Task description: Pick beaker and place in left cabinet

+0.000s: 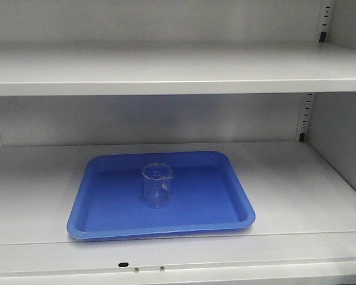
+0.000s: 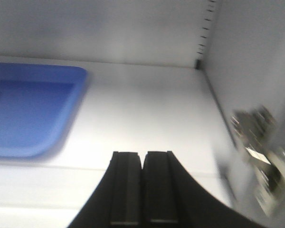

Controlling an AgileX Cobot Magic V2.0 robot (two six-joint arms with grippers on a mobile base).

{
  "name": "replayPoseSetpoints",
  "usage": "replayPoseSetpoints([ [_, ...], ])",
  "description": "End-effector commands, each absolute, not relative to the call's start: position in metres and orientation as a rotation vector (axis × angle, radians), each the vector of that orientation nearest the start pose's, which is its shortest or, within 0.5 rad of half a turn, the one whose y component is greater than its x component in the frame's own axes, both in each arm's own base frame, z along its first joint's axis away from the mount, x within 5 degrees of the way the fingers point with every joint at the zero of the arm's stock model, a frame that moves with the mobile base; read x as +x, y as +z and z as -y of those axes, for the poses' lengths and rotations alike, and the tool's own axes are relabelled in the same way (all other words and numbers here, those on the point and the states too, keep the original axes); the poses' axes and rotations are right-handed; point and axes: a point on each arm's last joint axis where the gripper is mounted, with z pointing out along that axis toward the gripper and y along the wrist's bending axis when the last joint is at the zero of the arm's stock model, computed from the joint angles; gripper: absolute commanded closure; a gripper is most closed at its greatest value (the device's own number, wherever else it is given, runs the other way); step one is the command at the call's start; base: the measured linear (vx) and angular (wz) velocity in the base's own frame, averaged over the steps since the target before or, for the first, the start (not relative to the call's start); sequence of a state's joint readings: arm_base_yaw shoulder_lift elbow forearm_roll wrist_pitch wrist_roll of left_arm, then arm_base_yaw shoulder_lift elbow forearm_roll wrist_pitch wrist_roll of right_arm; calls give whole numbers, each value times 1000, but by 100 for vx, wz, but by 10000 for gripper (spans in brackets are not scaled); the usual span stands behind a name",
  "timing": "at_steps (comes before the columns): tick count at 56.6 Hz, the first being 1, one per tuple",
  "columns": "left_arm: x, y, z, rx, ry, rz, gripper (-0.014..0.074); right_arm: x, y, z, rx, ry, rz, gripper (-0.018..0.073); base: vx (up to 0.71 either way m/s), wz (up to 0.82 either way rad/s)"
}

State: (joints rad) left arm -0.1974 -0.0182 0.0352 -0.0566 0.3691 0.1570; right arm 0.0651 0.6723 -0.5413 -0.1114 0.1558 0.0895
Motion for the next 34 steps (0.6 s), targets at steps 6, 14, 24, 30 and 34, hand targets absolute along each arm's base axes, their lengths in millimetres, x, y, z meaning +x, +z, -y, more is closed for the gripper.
replayPoseSetpoints([
  [6,52,183,12,275,-93,-1739,603,95,284,1,5,-6,-1610,565,0,0],
  [14,52,183,12,275,-93,-1739,603,68,233,0,1,-8,-1582,565,0,0],
  [24,52,183,12,275,-93,-1739,603,56,197,1,8,-2,-1544,565,0,0],
  [30,52,183,12,275,-93,-1739,603,56,197,1,9,-3,-1562,565,0,0],
  [34,52,183,12,275,-93,-1738,603,56,197,1,8,-3,-1555,565,0,0],
])
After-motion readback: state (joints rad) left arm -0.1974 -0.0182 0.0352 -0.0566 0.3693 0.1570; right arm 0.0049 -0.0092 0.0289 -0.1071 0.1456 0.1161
